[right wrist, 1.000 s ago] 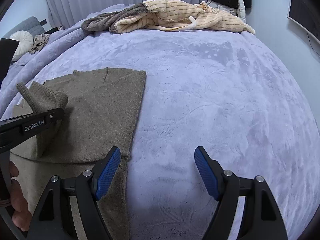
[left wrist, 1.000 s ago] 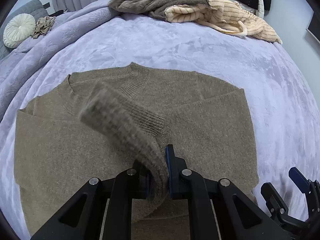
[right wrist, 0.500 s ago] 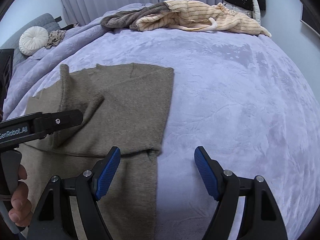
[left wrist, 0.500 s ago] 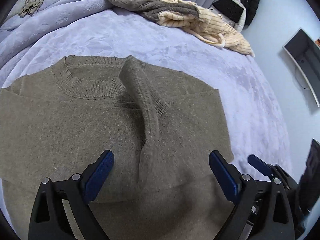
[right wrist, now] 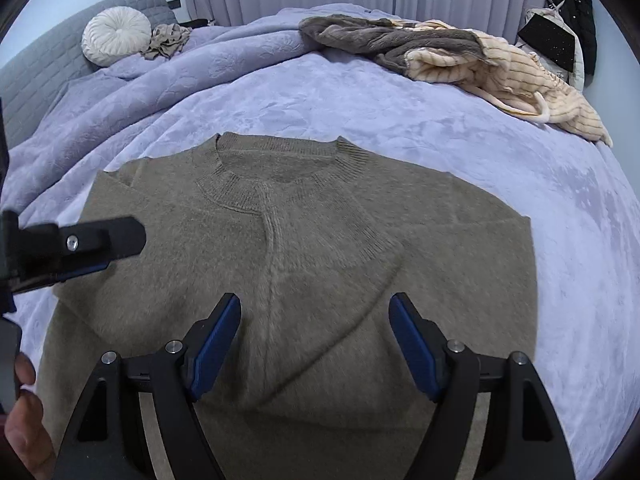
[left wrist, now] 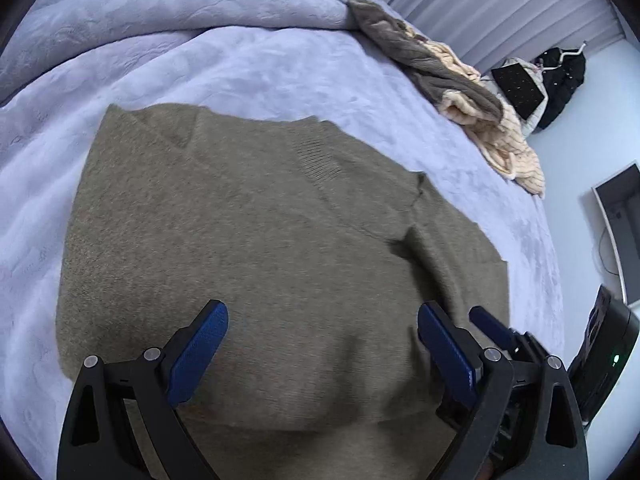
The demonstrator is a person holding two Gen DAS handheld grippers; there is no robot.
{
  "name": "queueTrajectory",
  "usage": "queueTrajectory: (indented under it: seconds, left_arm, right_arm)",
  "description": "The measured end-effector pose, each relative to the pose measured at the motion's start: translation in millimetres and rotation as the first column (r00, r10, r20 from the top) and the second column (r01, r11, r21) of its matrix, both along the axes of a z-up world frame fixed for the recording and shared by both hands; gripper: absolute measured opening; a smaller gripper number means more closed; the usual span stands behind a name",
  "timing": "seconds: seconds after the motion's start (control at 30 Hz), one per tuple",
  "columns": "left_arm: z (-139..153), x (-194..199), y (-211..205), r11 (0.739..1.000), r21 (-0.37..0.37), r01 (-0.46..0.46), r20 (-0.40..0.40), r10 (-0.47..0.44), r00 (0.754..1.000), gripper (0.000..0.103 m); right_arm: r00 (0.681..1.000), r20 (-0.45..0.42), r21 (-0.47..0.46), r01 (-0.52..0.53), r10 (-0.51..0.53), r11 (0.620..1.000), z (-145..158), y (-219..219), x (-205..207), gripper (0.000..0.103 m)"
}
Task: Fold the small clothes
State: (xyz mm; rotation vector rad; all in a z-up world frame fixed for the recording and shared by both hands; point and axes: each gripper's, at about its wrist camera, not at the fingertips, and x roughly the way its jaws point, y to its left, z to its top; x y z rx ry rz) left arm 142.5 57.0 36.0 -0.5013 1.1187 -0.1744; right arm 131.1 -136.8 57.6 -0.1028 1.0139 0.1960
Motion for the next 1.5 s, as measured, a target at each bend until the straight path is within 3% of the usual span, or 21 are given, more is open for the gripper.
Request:
queueTrajectory:
  seconds: [0.1, 0.23, 0.33, 0.5, 0.57, 0.6, 0.67, 0.83, 0.97, 1.07, 1.13, 1.17, 1.23, 1.37, 1.5]
  left_arm:
    - [-10, -4, -4, 0.999, 0.040, 0.031, 0.007, -0.031, 0.999, 0.096]
    - [-12, -13, -18, 0.988, 0.134, 0.074, 0.035, -0.079, 0.996, 0.096]
    - [-14, -18, -29, 0.974, 0.204, 0.098, 0.047, -0.110, 0.993, 0.096]
    - [-10, -22, -27, 0.970, 0.212, 0.121, 0.048, -0.134, 0.990, 0.096]
    - [-10, -21, -21, 0.974, 0.194, 0.119, 0.045, -0.130, 0.990, 0.096]
    - [-10, -20, -19, 0.975, 0.189, 0.120, 0.043, -0.130, 0.991, 0.096]
    - [-10, -18, -19, 0.973, 0.191, 0.127, 0.038, -0.137, 0.990, 0.096]
    - [-11, -20, -26, 0.959, 0.248, 0.133, 0.036, -0.147, 0.989, 0.096]
    - [-9, -23, -36, 0.934, 0.330, 0.138, 0.024, -0.154, 0.988, 0.096]
    - [1, -32, -39, 0.918, 0.374, 0.134, 0.047, -0.163, 0.986, 0.096]
    - [5, -36, -39, 0.911, 0.391, 0.128, 0.061, -0.164, 0.985, 0.096]
    - [6, -38, -39, 0.908, 0.400, 0.126, 0.062, -0.164, 0.985, 0.096]
    - [2, -38, -38, 0.900, 0.417, 0.127, 0.046, -0.161, 0.986, 0.096]
    - [-8, -39, -35, 0.895, 0.427, 0.131, 0.022, -0.155, 0.988, 0.096]
    - [-14, -40, -34, 0.890, 0.430, 0.154, -0.003, -0.169, 0.986, 0.096]
  right_arm:
    - [0.999, -0.025, -0.071, 0.027, -0.028, 0.997, -12, 0, 14, 0.034]
    - [0.991, -0.024, 0.082, 0.135, -0.134, 0.987, -3, -56, 4, 0.034]
    - [0.981, -0.059, 0.177, 0.195, -0.187, 0.965, -5, -99, -8, 0.050]
    - [0.971, -0.106, 0.363, 0.237, -0.213, 0.901, -13, -144, -15, 0.050]
    - [0.969, -0.109, 0.403, 0.245, -0.220, 0.882, -14, -150, -13, 0.030]
    - [0.968, -0.113, 0.402, 0.251, -0.224, 0.881, -15, -151, -11, 0.007]
    - [0.966, -0.127, 0.397, 0.258, -0.226, 0.881, -17, -149, -5, 0.008]
    - [0.972, -0.021, 0.288, 0.228, -0.232, 0.930, -2, -136, -8, 0.007]
    - [0.966, -0.060, 0.168, 0.256, -0.250, 0.952, -16, -135, -1, 0.011]
    - [0.962, -0.070, 0.159, 0.272, -0.264, 0.949, -3, -139, -7, 0.034]
    - [0.955, -0.007, 0.161, 0.295, -0.298, 0.942, 15, -140, -20, 0.071]
    - [0.951, 0.033, 0.152, 0.299, -0.307, 0.942, 22, -137, -27, 0.074]
    - [0.961, 0.086, 0.108, 0.255, -0.265, 0.961, 31, -119, -35, 0.075]
    - [0.984, 0.091, -0.011, 0.157, -0.156, 0.987, 23, -69, -34, 0.075]
    - [0.991, -0.058, -0.070, 0.113, -0.117, 0.991, -17, -48, -16, 0.074]
